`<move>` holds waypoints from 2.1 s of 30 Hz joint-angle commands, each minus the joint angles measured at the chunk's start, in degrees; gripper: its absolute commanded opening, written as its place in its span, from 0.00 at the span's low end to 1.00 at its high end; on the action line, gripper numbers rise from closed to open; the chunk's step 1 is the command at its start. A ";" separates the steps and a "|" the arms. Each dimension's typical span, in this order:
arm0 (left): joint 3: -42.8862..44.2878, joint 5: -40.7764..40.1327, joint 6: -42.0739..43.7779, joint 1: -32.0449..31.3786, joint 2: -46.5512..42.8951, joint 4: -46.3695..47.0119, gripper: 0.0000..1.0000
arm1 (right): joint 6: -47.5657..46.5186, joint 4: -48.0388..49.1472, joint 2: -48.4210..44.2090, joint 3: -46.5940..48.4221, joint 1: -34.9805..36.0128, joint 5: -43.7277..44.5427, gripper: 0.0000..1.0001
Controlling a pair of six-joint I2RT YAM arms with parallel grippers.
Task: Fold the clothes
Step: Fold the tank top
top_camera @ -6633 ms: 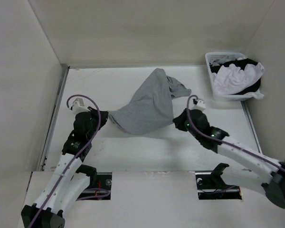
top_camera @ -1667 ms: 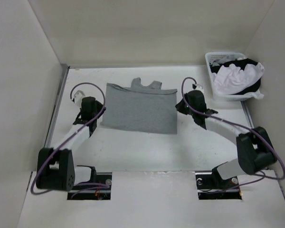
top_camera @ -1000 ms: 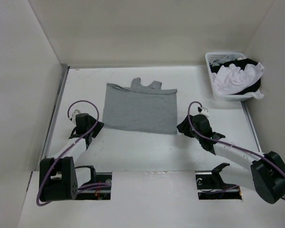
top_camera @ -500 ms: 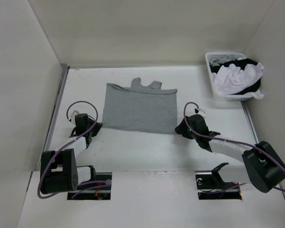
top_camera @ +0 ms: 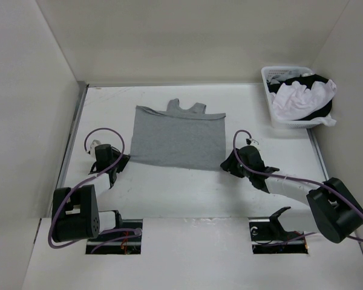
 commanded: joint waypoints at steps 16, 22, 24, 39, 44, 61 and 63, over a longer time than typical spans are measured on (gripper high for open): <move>-1.32 -1.69 0.72 0.77 0.22 -4.75 0.23 | 1.87 -0.34 2.13 1.50 1.68 -0.84 0.40; -0.70 -1.16 0.45 -1.07 0.31 -4.04 0.19 | 1.96 -0.34 2.31 1.58 1.68 -0.75 0.40; -0.61 -1.16 0.36 -1.87 -0.04 -4.39 0.18 | 1.96 -0.34 2.31 1.67 1.68 -0.66 0.40; -0.61 -0.72 0.28 -1.43 -5.65 -5.19 0.00 | 2.13 0.63 1.78 1.14 1.51 -0.40 0.13; 0.00 -0.72 0.28 -2.57 -14.52 -7.02 0.00 | 1.61 -0.42 -4.53 0.35 2.29 2.23 0.07; 40.92 -7.92 4.31 -10.39 -44.86 -38.40 0.00 | -11.22 -44.18 -42.43 37.76 28.55 31.39 0.05; 47.43 -8.81 5.28 -10.83 -44.95 -40.42 0.00 | -12.19 -46.03 -41.90 43.74 35.23 36.58 0.05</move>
